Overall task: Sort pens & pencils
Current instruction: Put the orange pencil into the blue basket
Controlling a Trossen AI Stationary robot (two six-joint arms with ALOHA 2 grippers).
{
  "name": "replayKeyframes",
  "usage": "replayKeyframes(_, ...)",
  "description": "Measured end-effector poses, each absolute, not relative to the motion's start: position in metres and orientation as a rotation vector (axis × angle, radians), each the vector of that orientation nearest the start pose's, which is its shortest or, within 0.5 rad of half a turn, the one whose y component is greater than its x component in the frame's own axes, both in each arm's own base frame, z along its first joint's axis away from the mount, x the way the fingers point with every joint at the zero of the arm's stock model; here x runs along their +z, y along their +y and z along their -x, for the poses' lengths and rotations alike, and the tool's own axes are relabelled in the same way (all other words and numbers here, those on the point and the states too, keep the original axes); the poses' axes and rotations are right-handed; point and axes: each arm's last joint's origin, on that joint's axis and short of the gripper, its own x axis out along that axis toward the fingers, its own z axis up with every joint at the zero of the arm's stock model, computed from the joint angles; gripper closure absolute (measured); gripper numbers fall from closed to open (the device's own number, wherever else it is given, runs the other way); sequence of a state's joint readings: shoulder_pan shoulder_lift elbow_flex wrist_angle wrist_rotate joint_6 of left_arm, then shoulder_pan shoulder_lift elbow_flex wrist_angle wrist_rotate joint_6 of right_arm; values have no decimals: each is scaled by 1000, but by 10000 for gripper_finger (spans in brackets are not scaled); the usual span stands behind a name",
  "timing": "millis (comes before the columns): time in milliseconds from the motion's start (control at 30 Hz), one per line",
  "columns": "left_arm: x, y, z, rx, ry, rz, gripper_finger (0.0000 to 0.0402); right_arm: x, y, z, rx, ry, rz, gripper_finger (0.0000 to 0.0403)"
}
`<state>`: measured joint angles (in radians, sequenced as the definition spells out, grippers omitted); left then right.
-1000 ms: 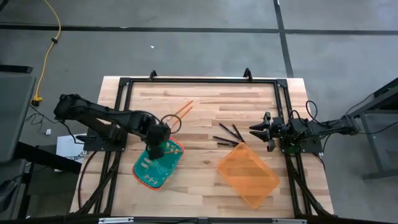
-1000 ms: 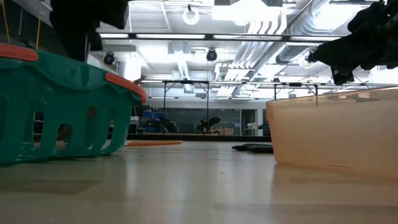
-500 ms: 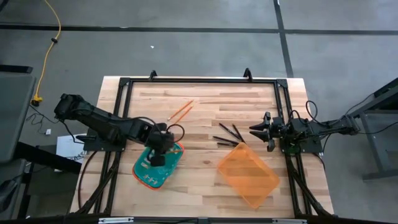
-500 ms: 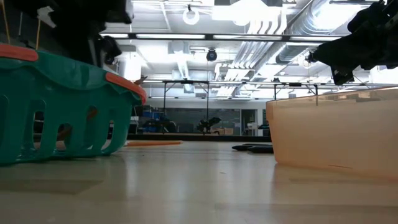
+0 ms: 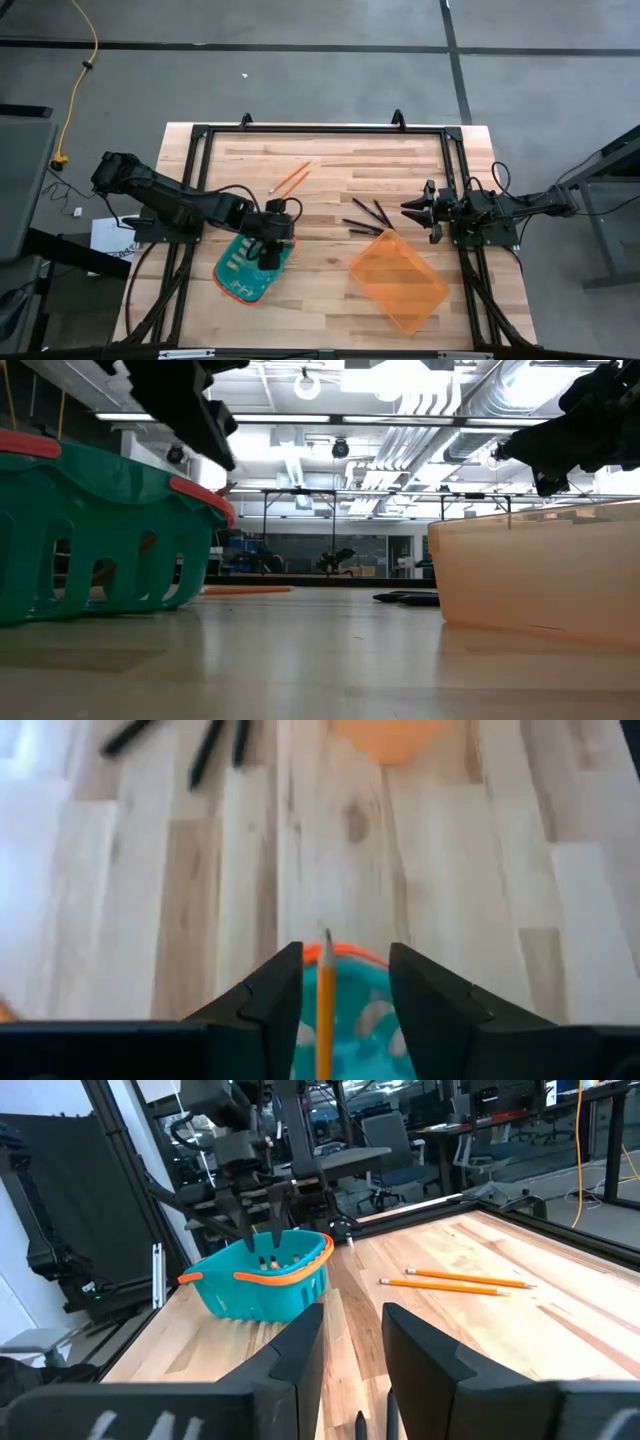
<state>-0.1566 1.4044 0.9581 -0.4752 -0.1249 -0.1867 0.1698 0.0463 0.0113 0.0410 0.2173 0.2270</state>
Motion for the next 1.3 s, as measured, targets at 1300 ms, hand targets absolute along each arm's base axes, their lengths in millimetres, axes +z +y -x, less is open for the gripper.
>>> replayKeyframes(1300, 181, -38, -246, 50, 1076, 168, 311, 167, 11, -99, -47, -6, -227, 306)
